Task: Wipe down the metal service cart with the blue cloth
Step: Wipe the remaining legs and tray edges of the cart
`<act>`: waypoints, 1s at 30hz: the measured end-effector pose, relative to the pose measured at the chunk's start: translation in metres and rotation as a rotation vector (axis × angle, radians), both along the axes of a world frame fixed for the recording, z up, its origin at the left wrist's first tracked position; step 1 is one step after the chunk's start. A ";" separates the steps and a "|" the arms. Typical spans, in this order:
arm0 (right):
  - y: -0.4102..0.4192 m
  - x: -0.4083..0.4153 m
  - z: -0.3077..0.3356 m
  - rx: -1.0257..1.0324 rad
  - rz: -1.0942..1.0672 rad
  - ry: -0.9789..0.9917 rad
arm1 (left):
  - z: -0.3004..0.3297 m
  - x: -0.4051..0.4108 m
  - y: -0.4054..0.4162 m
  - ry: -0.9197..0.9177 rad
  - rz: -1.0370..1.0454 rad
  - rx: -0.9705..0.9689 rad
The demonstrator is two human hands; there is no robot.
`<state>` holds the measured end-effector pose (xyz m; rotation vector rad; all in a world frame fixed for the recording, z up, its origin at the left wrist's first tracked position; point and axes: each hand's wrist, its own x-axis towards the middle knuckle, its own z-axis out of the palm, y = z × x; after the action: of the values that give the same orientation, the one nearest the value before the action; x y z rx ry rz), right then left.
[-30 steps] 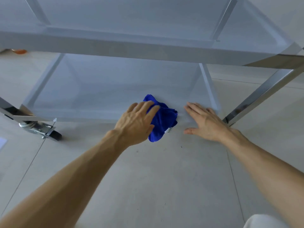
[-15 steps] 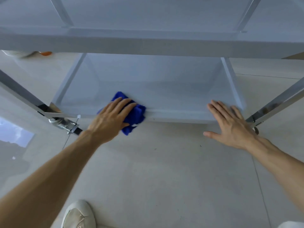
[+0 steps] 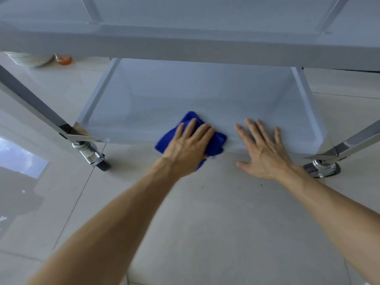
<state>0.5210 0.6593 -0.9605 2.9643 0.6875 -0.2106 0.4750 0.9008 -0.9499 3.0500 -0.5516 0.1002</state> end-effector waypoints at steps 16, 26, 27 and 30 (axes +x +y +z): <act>-0.006 -0.010 0.002 0.003 -0.037 -0.065 | 0.003 -0.023 0.112 -0.013 0.059 0.019; -0.006 -0.009 -0.001 -0.001 -0.039 -0.077 | 0.020 -0.053 0.215 0.038 0.503 -0.029; -0.006 -0.009 -0.002 0.008 -0.039 -0.078 | 0.021 -0.052 0.215 0.026 0.510 -0.059; -0.006 -0.009 0.000 0.029 -0.052 -0.056 | 0.026 -0.051 0.206 -0.013 0.506 -0.105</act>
<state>0.5120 0.6534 -0.9609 3.0053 0.6120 -0.1217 0.4243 1.1072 -0.9244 3.0055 0.2284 0.1576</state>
